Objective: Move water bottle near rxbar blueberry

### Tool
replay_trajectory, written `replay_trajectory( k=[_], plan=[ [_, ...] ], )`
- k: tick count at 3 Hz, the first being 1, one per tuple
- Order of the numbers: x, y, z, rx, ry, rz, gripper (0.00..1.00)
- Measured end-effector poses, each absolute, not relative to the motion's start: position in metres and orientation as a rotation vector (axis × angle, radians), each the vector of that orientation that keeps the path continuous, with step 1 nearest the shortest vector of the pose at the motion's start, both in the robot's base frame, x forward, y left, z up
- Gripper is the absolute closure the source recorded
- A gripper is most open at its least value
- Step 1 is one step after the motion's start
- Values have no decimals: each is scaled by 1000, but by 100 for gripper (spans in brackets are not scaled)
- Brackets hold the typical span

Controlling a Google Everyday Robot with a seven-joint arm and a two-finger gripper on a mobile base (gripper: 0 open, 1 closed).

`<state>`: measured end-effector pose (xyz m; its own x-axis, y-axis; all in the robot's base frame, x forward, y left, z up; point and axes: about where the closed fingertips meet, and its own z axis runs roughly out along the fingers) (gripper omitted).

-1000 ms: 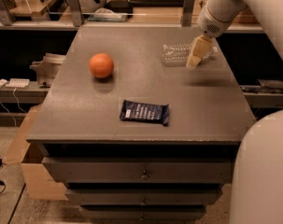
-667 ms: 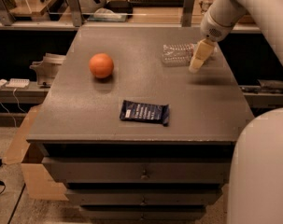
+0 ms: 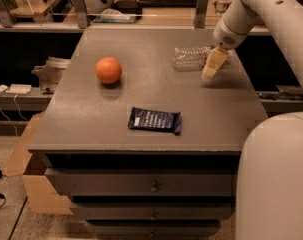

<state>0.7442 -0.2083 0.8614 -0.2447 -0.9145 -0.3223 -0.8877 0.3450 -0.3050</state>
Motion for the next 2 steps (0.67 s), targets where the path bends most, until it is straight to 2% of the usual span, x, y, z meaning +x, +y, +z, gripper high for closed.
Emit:
replay_trajectory(
  k=[1, 2],
  plan=[
    [748, -201, 853, -1592, 2167, -45, 17],
    [750, -197, 851, -1604, 2158, -21, 41]
  ],
)
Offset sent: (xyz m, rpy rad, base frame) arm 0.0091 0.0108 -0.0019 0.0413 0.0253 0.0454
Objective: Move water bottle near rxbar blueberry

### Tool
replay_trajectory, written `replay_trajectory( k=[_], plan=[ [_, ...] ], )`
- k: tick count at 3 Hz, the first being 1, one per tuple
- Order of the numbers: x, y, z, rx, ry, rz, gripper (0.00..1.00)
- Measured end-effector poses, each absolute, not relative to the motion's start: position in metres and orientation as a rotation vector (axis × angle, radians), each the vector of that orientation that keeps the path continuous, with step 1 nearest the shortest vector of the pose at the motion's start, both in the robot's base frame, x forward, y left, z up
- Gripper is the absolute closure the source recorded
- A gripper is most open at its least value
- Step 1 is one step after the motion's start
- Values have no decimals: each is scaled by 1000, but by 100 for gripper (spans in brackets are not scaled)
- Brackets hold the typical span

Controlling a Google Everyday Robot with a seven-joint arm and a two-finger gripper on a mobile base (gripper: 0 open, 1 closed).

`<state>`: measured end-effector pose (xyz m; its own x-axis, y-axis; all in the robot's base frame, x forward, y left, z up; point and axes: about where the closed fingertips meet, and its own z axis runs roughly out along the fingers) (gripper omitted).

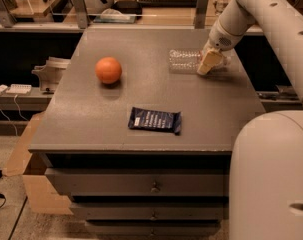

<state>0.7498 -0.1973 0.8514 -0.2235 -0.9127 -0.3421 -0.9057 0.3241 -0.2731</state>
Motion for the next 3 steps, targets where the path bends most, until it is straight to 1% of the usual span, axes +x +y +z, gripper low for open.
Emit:
replay_trajectory(
  k=[1, 2, 3],
  plan=[
    [750, -193, 856, -1624, 2136, -12, 64],
    [741, -177, 875, -1709, 2063, -11, 87],
    [710, -149, 897, -1896, 1929, 27, 100]
  ],
)
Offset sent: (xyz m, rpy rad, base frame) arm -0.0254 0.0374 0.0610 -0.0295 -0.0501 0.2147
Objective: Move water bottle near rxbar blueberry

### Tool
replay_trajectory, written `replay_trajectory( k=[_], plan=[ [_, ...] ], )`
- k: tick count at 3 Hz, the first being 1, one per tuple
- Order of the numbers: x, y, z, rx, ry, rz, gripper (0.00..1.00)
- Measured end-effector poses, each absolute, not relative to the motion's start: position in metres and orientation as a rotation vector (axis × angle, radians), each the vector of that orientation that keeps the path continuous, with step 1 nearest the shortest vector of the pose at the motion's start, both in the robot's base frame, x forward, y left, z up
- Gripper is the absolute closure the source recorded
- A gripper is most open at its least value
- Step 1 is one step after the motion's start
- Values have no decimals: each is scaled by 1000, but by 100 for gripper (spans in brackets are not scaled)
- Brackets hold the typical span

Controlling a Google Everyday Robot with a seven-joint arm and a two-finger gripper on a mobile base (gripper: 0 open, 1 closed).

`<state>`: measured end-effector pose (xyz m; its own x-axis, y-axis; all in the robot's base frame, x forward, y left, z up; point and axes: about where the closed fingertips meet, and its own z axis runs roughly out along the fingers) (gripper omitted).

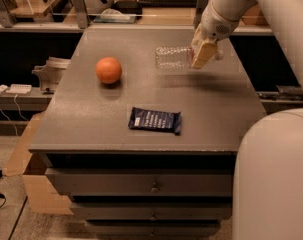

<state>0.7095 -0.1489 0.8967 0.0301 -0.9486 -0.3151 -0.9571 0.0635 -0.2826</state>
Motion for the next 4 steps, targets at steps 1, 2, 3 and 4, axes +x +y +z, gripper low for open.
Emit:
replay_trajectory(
  k=[1, 2, 3, 4],
  plan=[
    [710, -149, 896, -1895, 1930, 28, 100],
    [705, -144, 896, -1910, 1941, 26, 100],
    [676, -134, 904, -1967, 1936, 30, 100],
    [632, -117, 910, -2031, 1922, 65, 100]
  ],
)
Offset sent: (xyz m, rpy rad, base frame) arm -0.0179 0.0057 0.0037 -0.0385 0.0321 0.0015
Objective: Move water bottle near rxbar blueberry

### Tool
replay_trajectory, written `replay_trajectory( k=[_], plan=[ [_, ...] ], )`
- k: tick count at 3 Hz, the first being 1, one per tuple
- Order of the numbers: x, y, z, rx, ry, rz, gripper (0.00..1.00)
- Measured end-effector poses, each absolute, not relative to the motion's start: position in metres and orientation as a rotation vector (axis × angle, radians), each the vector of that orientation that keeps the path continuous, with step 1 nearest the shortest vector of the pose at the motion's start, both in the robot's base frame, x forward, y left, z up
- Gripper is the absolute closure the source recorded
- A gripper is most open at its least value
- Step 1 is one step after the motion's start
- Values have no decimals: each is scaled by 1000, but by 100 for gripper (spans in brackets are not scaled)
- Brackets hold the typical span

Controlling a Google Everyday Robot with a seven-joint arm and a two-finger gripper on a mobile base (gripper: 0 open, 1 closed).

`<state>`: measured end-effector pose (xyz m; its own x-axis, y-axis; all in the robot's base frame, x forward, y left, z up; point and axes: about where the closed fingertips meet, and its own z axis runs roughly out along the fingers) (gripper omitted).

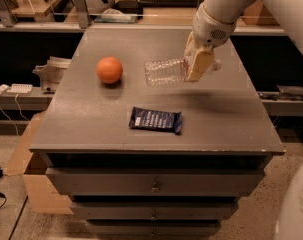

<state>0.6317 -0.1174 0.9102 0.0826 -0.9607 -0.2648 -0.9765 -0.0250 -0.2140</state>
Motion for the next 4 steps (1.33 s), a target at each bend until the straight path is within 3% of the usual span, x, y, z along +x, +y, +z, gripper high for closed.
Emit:
replay_trajectory(
  k=[2, 4],
  plan=[
    [569, -84, 887, -2110, 1921, 216, 100],
    [571, -66, 882, -2071, 1902, 252, 100]
  ],
)
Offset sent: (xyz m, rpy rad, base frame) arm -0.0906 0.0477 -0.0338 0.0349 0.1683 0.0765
